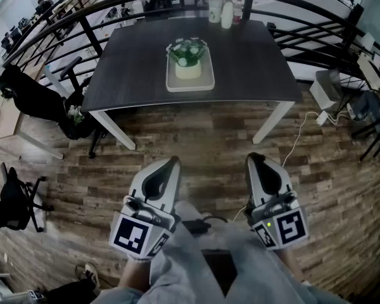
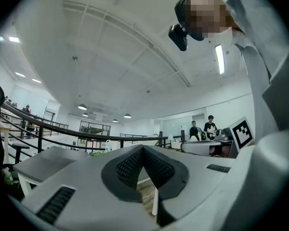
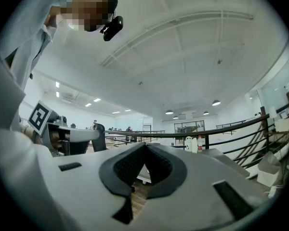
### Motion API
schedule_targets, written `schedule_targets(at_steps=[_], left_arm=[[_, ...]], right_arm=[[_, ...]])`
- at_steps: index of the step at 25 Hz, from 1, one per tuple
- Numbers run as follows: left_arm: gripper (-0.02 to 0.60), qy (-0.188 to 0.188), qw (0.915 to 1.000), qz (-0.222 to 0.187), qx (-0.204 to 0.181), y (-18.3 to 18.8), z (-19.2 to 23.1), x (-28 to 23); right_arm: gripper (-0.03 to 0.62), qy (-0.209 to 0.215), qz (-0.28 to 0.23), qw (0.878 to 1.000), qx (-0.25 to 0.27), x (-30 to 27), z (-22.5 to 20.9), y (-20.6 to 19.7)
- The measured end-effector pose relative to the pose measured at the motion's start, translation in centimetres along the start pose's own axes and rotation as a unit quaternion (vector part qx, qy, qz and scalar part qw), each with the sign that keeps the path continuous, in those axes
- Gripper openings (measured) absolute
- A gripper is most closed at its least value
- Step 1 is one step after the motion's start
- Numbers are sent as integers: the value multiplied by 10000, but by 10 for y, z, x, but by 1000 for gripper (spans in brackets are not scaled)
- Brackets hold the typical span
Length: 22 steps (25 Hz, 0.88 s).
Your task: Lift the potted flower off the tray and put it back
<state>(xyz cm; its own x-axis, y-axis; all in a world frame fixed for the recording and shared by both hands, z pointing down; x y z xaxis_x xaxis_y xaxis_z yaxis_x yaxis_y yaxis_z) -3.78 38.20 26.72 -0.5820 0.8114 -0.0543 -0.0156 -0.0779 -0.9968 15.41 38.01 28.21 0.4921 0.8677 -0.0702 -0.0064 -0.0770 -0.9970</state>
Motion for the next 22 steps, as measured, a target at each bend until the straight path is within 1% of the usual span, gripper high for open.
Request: schedule_targets(at_steps=[6,8,10,16,22], left_arm=[[-2,-76,9999,-20,-81,3,-4,-3],[-2,-79,9999,53,-98,1,-5,-4],[-2,-47,9998,133,-107,-1,-5,-4],[-2,35,10000,-51,-68,4,0,-7],[-2,151,9999,-19,-19,3,0,-2]], right_arm=[[3,26,4,10000,26,-1,-1,1],[3,32,-3,10000,35,-1,-2,2],[3,43,-8,10000,32,-1,-3,2],[3,12,-14,10000,-84,-4,-9,2],[3,3,87,9999,-133,0,-15,-4]])
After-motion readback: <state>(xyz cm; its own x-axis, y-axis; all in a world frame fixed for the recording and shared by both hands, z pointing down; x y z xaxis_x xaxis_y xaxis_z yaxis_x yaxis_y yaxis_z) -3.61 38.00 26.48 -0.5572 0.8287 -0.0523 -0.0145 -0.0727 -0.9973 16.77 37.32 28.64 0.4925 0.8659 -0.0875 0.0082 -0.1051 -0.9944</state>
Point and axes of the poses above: the fingertips, and each gripper's own axes: x backward along the fingers, z to its left, y out of its top, the point moved 4 cm from there along x, backward along the fingers, and after that the axes turned 5 degrees about z, right-handed, at the moved point
